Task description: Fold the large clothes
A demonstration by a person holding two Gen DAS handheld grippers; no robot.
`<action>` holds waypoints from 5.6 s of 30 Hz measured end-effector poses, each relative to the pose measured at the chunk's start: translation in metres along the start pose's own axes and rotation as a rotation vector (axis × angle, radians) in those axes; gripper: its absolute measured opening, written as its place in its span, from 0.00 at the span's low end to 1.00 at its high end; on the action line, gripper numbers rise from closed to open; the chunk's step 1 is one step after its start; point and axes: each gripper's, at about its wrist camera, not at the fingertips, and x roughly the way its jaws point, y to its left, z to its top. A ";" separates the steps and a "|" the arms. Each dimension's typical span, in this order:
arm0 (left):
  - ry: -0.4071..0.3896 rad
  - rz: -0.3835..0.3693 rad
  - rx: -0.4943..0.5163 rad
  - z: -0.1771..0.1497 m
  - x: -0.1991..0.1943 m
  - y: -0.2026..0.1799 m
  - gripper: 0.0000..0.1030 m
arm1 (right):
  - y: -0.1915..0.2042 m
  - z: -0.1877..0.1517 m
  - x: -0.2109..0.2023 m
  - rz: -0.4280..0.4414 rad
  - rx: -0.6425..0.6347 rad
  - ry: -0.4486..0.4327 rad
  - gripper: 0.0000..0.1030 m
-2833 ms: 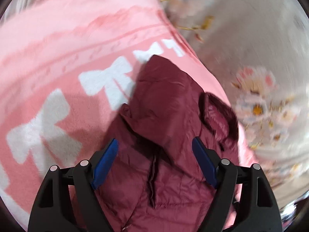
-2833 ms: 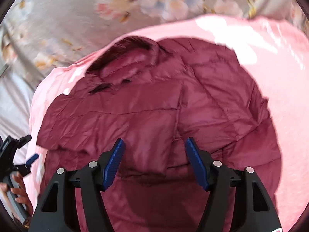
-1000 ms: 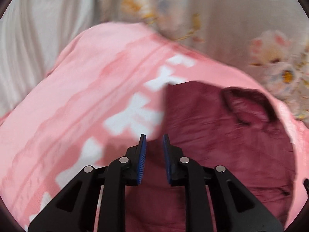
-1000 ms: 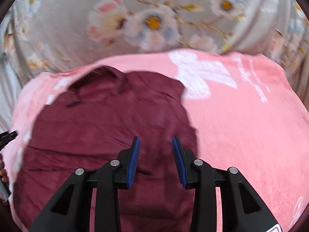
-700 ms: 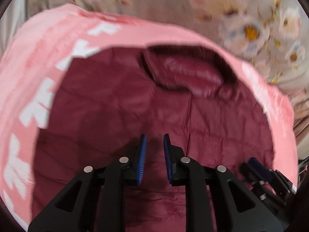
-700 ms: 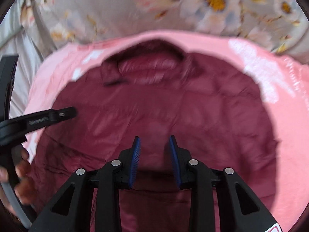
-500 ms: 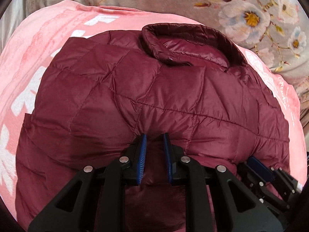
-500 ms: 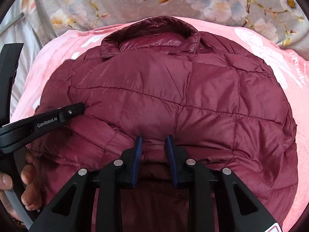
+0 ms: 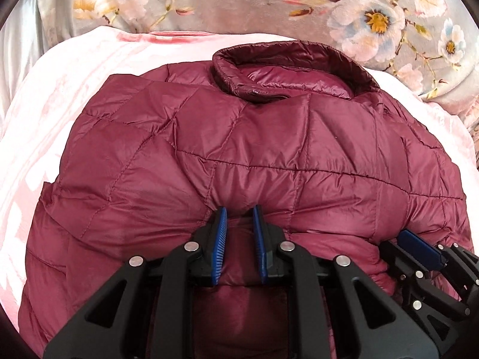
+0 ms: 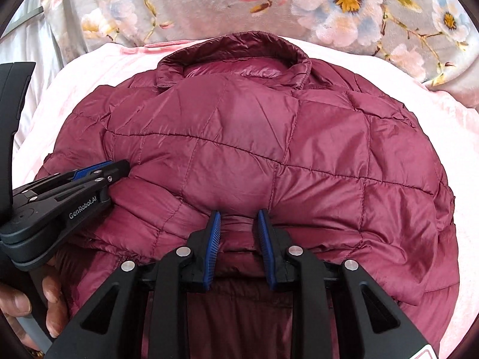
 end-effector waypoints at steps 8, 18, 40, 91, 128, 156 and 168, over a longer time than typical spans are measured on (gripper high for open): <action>-0.004 -0.027 -0.019 -0.001 0.000 0.003 0.18 | -0.009 0.001 0.000 0.058 0.036 0.000 0.26; 0.042 -0.307 -0.281 0.083 -0.002 0.067 0.57 | -0.074 0.082 -0.026 0.192 0.197 -0.095 0.56; 0.141 -0.287 -0.250 0.118 0.075 0.061 0.08 | -0.077 0.133 0.060 0.274 0.259 0.002 0.03; 0.062 -0.081 0.062 0.144 0.126 0.036 0.11 | -0.062 0.156 0.117 0.005 0.066 0.023 0.00; 0.021 0.031 0.156 0.141 0.125 0.015 0.11 | -0.056 0.153 0.117 -0.019 0.047 -0.036 0.00; 0.014 0.185 0.283 0.137 0.127 -0.006 0.13 | -0.055 0.153 0.116 -0.021 0.052 -0.040 0.00; -0.038 0.172 0.223 0.105 0.059 0.027 0.85 | -0.060 0.106 0.029 -0.007 0.036 -0.045 0.36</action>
